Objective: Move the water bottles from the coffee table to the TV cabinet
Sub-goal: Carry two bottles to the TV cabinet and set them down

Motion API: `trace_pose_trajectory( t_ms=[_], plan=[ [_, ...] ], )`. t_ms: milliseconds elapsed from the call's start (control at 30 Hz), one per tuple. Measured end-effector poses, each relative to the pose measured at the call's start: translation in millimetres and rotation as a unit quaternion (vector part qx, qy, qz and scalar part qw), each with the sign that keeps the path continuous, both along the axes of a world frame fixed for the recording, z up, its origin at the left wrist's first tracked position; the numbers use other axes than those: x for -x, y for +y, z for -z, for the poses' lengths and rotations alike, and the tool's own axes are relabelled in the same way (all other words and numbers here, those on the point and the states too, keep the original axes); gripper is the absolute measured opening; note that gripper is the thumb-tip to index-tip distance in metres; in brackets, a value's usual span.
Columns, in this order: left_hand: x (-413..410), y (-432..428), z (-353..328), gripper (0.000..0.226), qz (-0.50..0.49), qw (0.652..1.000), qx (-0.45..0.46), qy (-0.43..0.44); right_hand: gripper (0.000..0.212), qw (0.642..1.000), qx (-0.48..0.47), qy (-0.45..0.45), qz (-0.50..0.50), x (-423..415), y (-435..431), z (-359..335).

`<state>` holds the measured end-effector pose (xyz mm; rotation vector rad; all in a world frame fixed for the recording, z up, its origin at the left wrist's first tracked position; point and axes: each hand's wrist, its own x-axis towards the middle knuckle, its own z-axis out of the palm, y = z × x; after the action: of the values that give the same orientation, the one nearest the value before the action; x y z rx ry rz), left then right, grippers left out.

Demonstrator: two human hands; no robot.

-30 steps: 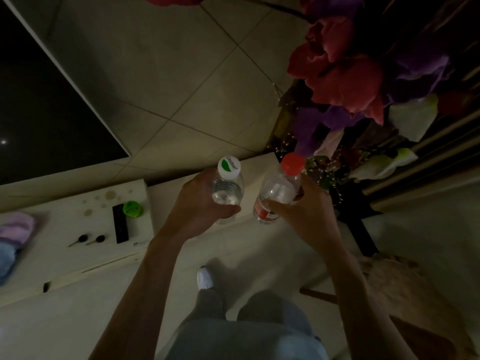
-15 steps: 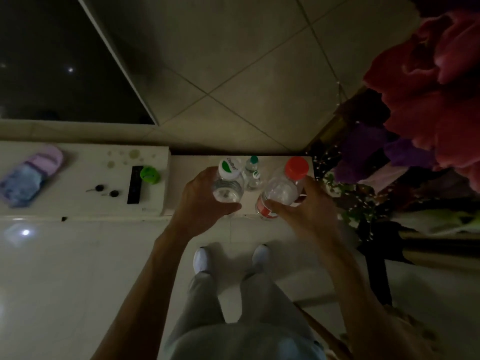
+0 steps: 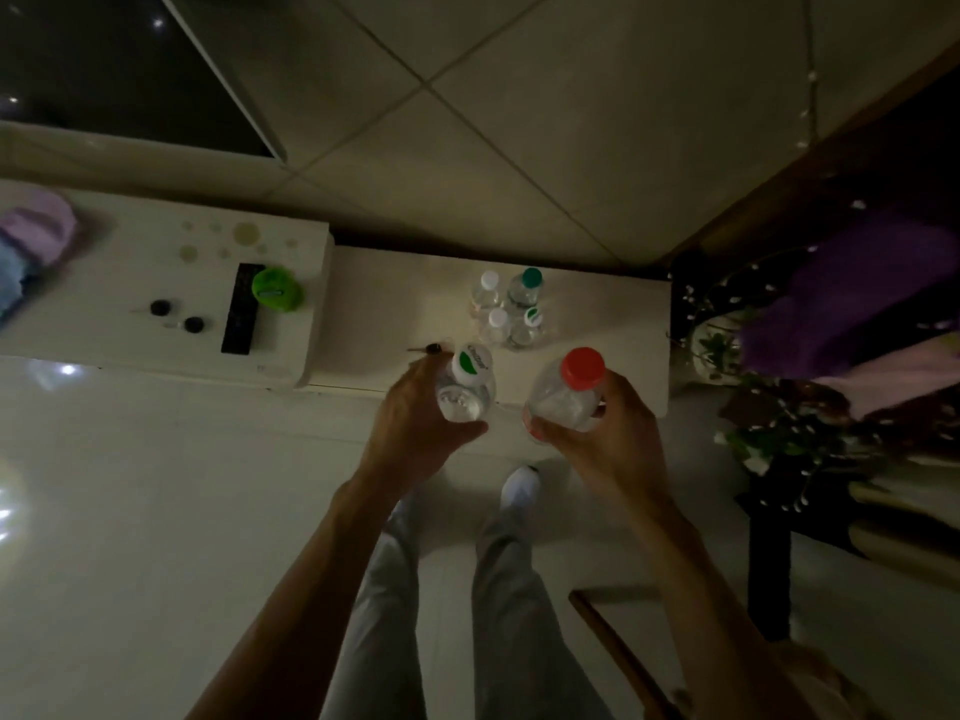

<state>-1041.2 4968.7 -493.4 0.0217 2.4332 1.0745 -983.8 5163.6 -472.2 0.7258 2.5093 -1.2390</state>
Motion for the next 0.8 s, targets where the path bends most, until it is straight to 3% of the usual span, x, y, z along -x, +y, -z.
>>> trace_pose_trajectory(
  t_ms=[333, 400, 800],
  plan=[
    [15.2, 19.5, 114.6, 0.078, 0.009, 0.999, 0.039, -0.028, 0.062, 0.997, 0.020, -0.022, 0.070, 21.7, 0.4, 124.5],
    [20.3, 25.3, 131.2, 0.077, 0.011, 0.999, 0.035, -0.023, 0.072, 0.996, 0.013, -0.005, 0.087, 25.1, 1.3, 147.8],
    [38.5, 49.7, 240.4, 0.069, -0.002, 0.999, 0.029, -0.022, 0.075, 0.998, 0.003, 0.014, 0.065, 51.2, 9.5, 262.0]
  ],
)
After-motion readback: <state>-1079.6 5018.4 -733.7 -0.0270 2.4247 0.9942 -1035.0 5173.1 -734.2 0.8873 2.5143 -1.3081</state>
